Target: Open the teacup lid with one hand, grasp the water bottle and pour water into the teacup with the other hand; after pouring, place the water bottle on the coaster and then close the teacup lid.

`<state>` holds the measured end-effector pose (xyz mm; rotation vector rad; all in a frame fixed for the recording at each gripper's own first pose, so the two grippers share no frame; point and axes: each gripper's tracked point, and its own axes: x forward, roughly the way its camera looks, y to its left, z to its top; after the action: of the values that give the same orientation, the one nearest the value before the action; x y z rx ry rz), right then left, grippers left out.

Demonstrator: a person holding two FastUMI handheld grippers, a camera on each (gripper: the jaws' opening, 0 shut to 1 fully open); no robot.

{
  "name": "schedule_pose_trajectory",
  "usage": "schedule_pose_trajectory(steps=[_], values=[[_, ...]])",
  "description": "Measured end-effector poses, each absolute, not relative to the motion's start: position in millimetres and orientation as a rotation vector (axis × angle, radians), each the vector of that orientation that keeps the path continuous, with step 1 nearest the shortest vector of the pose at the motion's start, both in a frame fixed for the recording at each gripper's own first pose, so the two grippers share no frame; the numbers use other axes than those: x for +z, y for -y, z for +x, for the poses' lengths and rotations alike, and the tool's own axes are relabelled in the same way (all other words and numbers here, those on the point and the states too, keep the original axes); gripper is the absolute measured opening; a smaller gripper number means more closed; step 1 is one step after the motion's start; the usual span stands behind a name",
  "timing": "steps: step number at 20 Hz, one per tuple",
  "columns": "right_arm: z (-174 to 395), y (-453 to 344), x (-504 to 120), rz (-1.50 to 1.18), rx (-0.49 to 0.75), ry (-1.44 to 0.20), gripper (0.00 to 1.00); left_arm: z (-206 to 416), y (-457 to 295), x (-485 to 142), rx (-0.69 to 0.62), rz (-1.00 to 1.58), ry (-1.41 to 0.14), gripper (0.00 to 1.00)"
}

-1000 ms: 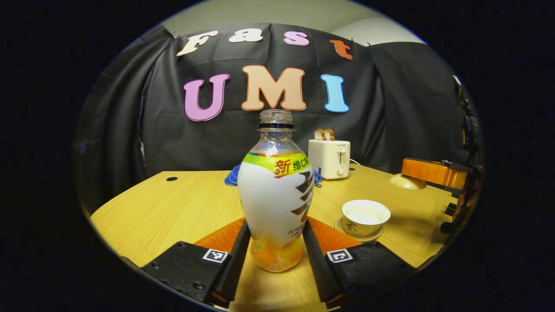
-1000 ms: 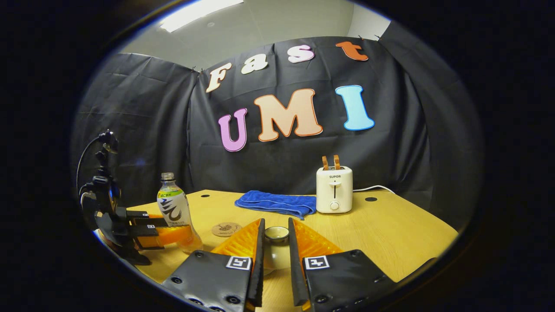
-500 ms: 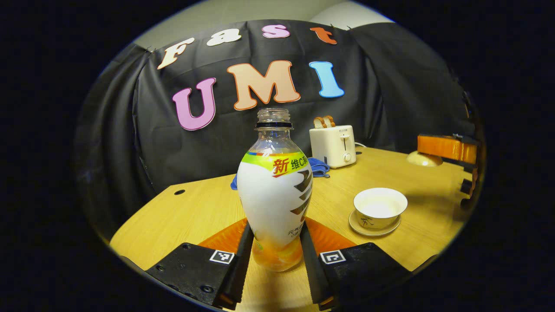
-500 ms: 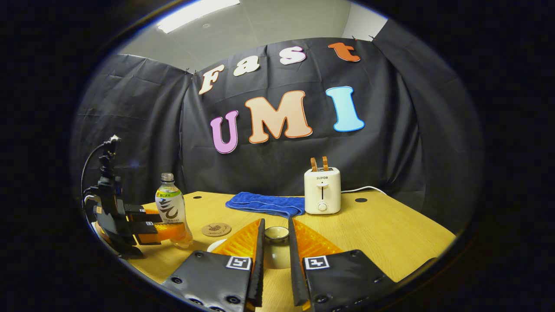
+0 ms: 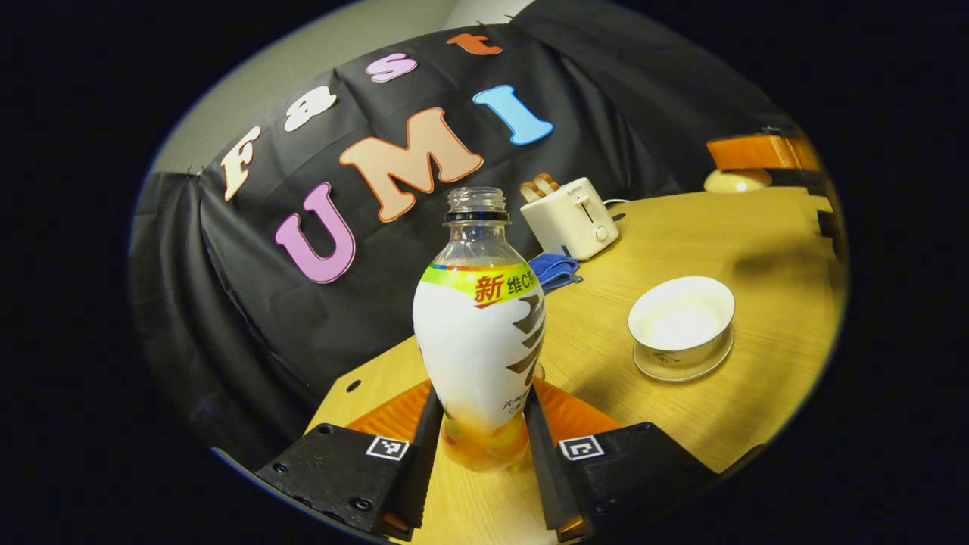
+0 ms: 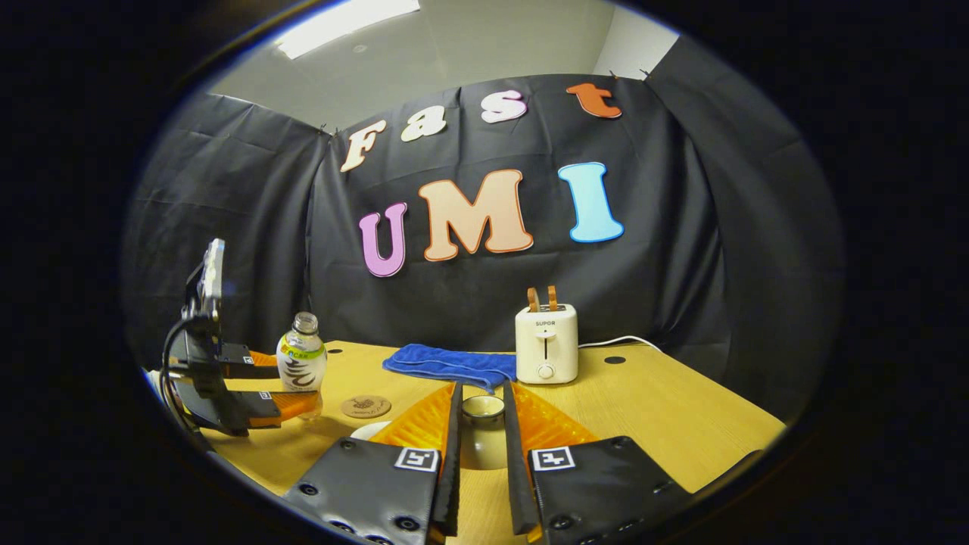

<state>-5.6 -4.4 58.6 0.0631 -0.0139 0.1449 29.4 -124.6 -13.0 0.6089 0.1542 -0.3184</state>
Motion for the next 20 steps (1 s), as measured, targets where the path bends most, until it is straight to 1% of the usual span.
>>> schedule_pose_trajectory(steps=[3,6,11,12,17,20], values=[[-6.7,11.4,62.2,0.071,0.134,0.019,0.30,31.6,125.2,-17.4,-0.311,0.750,-0.142,0.57],[-9.4,16.6,66.3,0.079,0.127,0.028,0.29,31.6,125.2,-31.2,-0.319,0.858,-0.162,0.57],[-9.8,20.5,67.0,0.073,0.117,0.030,0.30,37.8,121.3,-41.0,-0.302,1.047,-0.163,0.57],[-9.2,20.8,66.3,0.073,0.117,0.029,0.30,39.3,120.7,-43.2,-0.302,1.078,-0.164,0.55],[-8.3,25.9,64.9,0.073,0.110,0.024,0.30,37.9,122.9,-51.7,-0.331,1.180,-0.188,0.56],[-7.6,31.5,66.0,0.087,0.103,0.024,0.30,38.0,121.9,-50.7,-0.334,1.287,-0.189,0.56]])
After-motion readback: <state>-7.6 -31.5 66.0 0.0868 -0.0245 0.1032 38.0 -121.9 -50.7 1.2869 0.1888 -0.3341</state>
